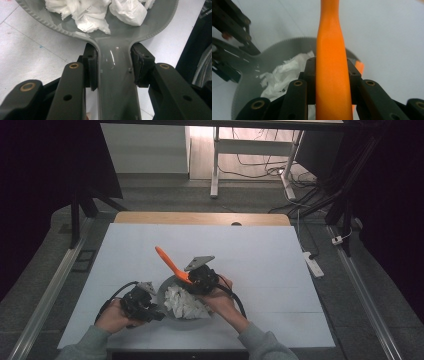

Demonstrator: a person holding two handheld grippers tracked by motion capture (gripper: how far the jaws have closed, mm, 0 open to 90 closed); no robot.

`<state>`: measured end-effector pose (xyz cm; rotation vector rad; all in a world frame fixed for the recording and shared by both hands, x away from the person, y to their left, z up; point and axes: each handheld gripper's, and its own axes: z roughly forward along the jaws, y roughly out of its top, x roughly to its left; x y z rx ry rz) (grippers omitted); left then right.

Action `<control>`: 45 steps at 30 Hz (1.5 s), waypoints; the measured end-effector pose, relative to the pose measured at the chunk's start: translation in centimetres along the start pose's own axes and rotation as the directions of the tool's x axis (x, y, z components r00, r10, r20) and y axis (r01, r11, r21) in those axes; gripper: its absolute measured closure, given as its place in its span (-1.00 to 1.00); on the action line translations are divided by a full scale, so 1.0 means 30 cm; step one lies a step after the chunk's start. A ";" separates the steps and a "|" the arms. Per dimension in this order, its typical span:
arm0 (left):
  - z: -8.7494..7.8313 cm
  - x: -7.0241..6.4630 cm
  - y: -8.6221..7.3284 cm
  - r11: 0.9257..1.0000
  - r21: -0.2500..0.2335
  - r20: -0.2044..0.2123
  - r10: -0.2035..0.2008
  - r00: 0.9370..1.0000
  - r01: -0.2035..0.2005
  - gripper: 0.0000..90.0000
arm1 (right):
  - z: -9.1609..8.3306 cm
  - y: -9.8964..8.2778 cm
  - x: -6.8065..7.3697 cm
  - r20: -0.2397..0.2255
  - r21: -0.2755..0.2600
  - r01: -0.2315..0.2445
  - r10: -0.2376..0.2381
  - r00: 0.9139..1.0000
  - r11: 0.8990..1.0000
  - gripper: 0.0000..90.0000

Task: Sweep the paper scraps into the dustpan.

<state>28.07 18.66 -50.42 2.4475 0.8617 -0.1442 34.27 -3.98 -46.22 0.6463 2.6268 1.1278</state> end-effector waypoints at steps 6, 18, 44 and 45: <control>0.005 0.002 -0.008 1.000 -0.001 0.009 -0.005 1.000 0.005 0.36 | -0.063 0.010 -0.041 0.025 -0.076 -0.032 0.034 0.999 0.997 0.56; 0.014 -0.004 -0.020 1.000 -0.011 0.009 -0.026 1.000 0.026 0.36 | -0.125 -0.072 -0.124 0.071 -0.020 -0.111 0.112 0.991 0.994 0.56; 0.035 -0.032 -0.032 0.997 -0.026 0.011 -0.067 0.998 0.067 0.36 | -0.082 -0.213 -0.126 0.130 0.100 -0.189 0.176 0.976 0.977 0.56; 0.035 -0.032 -0.032 0.997 -0.027 0.011 -0.068 0.998 0.069 0.36 | -0.069 -0.202 -0.107 0.115 0.101 -0.180 0.168 0.979 0.979 0.56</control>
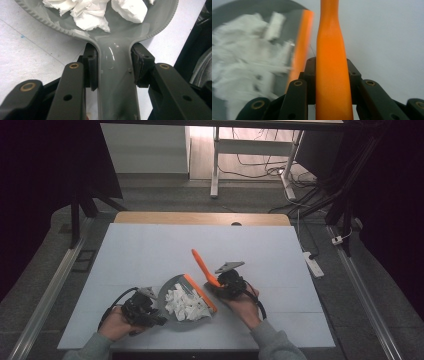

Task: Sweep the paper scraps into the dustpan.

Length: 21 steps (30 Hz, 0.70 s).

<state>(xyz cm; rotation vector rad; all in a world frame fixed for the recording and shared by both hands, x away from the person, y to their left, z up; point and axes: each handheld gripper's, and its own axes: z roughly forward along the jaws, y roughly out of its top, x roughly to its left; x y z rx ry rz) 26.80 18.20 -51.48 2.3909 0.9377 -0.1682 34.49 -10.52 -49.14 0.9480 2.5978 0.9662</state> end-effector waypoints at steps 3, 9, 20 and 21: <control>-0.001 0.001 -0.001 1.000 -0.001 0.001 -0.001 1.000 0.001 0.36 | 0.018 0.027 0.064 -0.014 -0.012 0.036 -0.036 0.999 0.999 0.56; -0.001 0.003 -0.002 1.000 -0.007 0.000 -0.002 1.000 0.002 0.36 | 0.020 0.070 0.134 -0.079 -0.063 0.052 -0.057 0.995 0.997 0.56; 0.002 0.009 -0.005 1.000 -0.016 0.000 0.004 1.000 -0.004 0.36 | -0.067 0.077 0.033 -0.031 -0.160 -0.011 0.006 1.000 0.987 0.56; 0.003 0.009 -0.006 1.000 -0.017 0.000 0.005 1.000 -0.005 0.36 | -0.073 0.075 0.023 -0.029 -0.163 -0.017 0.013 1.000 0.987 0.56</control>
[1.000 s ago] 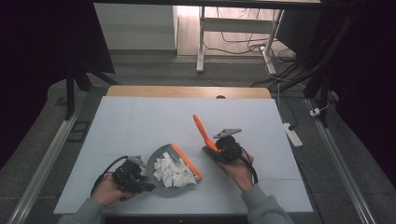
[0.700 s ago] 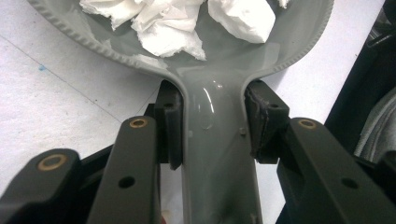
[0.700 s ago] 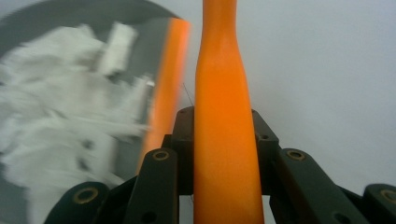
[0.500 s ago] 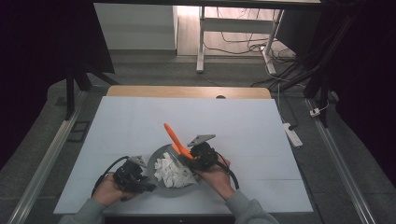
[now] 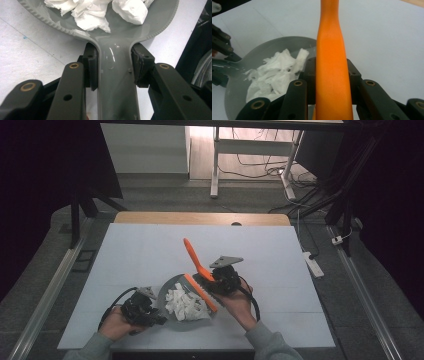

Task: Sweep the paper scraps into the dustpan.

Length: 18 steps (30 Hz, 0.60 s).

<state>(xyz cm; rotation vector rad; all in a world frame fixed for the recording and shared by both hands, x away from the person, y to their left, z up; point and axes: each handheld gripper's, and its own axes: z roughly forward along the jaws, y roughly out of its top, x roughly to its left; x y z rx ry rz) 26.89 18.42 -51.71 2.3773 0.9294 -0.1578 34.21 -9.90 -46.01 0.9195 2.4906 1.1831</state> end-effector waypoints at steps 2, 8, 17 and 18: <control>0.000 0.001 -0.002 1.000 -0.004 0.002 0.002 1.000 -0.002 0.36 | -0.010 -0.003 -0.017 0.005 -0.008 -0.011 0.011 1.000 1.000 0.56; 0.002 0.009 -0.008 1.000 -0.020 0.014 -0.004 1.000 0.004 0.36 | -0.026 -0.011 -0.045 0.010 -0.012 -0.021 0.021 1.000 1.000 0.56; -0.006 0.013 -0.010 0.999 -0.052 0.015 -0.006 1.000 0.007 0.36 | -0.044 -0.018 -0.067 0.022 -0.018 -0.025 0.026 0.999 1.000 0.56; -0.007 0.013 -0.010 0.999 -0.053 0.014 -0.007 1.000 0.008 0.36 | -0.048 -0.019 -0.070 0.024 -0.019 -0.027 0.028 0.999 0.999 0.56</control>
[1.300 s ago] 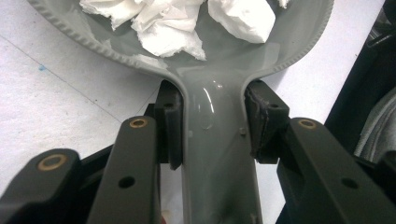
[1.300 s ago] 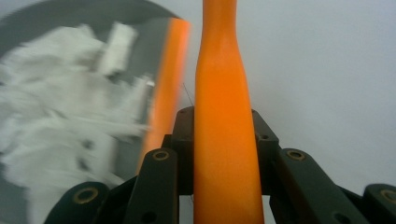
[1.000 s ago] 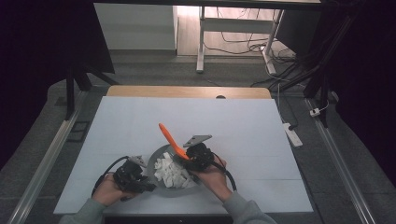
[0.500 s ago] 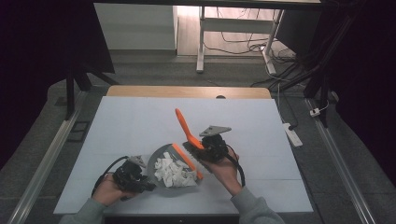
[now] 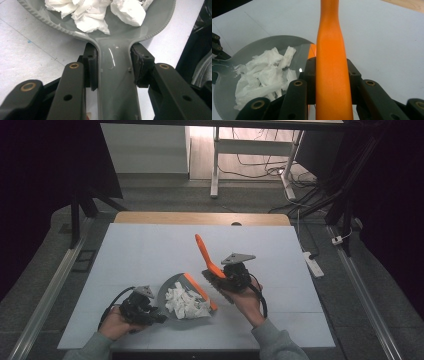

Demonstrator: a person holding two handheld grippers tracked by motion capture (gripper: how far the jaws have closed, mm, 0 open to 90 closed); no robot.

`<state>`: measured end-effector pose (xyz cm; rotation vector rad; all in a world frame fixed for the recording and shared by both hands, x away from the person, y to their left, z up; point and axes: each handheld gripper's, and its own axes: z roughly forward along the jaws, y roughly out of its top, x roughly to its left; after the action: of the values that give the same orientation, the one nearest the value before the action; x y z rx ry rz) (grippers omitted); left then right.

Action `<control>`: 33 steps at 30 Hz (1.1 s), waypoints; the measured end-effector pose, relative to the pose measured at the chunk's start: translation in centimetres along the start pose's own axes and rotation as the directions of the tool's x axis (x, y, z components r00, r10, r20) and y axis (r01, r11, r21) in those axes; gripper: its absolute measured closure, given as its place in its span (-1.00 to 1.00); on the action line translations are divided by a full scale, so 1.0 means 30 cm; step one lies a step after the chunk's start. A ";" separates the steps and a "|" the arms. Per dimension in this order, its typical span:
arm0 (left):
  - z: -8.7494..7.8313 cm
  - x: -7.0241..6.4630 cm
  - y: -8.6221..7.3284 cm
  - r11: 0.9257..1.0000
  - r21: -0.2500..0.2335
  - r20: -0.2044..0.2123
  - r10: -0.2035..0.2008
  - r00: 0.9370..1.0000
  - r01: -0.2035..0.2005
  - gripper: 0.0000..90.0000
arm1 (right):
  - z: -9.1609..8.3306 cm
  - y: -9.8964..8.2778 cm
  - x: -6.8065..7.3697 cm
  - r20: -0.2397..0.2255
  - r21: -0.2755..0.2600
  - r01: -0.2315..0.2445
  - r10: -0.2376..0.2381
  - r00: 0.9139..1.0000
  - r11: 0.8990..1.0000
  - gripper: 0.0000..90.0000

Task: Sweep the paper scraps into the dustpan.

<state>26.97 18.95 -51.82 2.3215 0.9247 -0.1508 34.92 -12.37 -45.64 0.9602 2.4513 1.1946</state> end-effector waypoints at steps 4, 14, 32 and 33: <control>-0.004 0.002 -0.001 1.000 -0.014 -0.007 -0.005 1.000 0.005 0.36 | -0.016 -0.006 -0.018 0.005 -0.012 -0.001 0.001 1.000 1.000 0.56; -0.035 0.009 -0.009 0.996 -0.077 -0.028 -0.037 0.999 0.035 0.36 | -0.049 -0.009 -0.051 0.000 -0.025 -0.006 0.006 1.000 1.000 0.56; -0.110 0.013 -0.022 0.962 -0.241 -0.012 -0.132 0.991 0.125 0.36 | -0.113 -0.016 -0.100 -0.012 -0.021 0.002 -0.002 1.000 1.000 0.56; -0.113 0.013 -0.022 0.960 -0.249 -0.006 -0.133 0.991 0.127 0.36 | -0.116 -0.018 -0.103 -0.011 -0.020 -0.001 0.001 1.000 1.000 0.56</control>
<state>26.43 21.56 -49.59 2.0377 1.0453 -0.0585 35.33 -16.76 -44.03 0.9522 2.4435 1.2256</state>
